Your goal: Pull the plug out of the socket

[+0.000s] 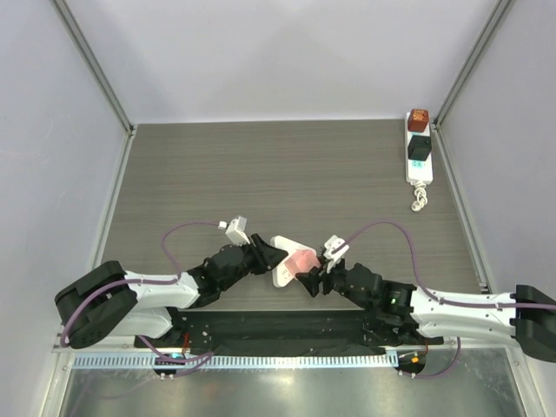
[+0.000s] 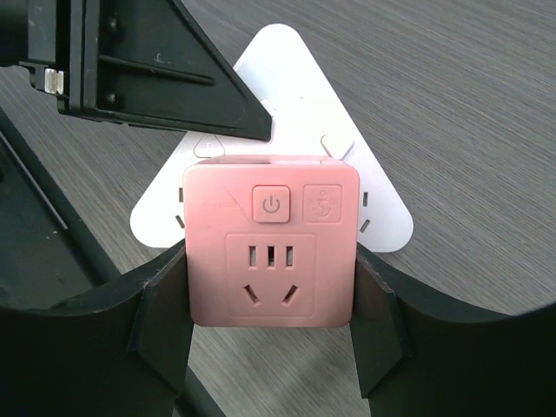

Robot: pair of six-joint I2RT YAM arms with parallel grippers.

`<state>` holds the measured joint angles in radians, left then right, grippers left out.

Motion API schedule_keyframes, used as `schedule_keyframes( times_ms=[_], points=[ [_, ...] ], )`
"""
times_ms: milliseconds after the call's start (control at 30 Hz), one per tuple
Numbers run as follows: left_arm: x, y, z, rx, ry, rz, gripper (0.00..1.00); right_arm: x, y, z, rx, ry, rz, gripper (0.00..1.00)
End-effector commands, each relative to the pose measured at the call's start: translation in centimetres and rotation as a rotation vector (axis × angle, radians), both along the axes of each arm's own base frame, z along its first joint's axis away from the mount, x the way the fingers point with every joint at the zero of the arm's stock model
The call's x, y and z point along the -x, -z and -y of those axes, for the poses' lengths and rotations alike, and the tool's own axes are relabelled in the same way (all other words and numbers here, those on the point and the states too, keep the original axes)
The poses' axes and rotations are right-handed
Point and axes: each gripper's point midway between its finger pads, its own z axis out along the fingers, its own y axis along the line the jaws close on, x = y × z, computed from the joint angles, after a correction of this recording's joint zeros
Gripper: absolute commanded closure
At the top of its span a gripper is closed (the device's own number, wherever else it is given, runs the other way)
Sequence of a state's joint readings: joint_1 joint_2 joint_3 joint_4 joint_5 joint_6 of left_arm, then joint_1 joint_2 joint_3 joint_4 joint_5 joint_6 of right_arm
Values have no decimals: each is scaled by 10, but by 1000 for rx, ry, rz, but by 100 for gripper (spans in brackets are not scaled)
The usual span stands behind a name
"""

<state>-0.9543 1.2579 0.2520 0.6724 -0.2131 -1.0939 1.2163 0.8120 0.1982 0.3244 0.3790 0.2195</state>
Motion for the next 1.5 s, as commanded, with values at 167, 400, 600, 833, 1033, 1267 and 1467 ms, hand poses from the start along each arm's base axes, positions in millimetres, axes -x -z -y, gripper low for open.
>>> schedule_keyframes(
  times_ms=[167, 400, 600, 833, 1033, 1267, 1467],
  points=[
    [-14, 77, -92, -376, -276, -51, 100, -12, -47, 20, -260, 152, 26, 99],
    [-13, 73, -83, -391, -235, -24, 100, -9, -18, -1, 105, 132, -224, 99],
    [-8, 66, -80, -410, -229, 19, 100, -17, -33, -17, 140, 128, -363, 99],
    [-7, 63, -88, -395, -264, 23, 100, -25, -33, 7, 41, 210, -393, 99],
    [-21, 40, -88, -394, -271, 44, 100, -27, -19, 13, -58, 160, -454, 99],
    [-54, 30, -118, -291, -305, -66, 100, -39, -19, -6, -126, 46, -515, 99],
    [-47, 38, -122, -269, -271, -123, 100, -116, -39, -18, -298, 23, -553, 99]
  ],
)
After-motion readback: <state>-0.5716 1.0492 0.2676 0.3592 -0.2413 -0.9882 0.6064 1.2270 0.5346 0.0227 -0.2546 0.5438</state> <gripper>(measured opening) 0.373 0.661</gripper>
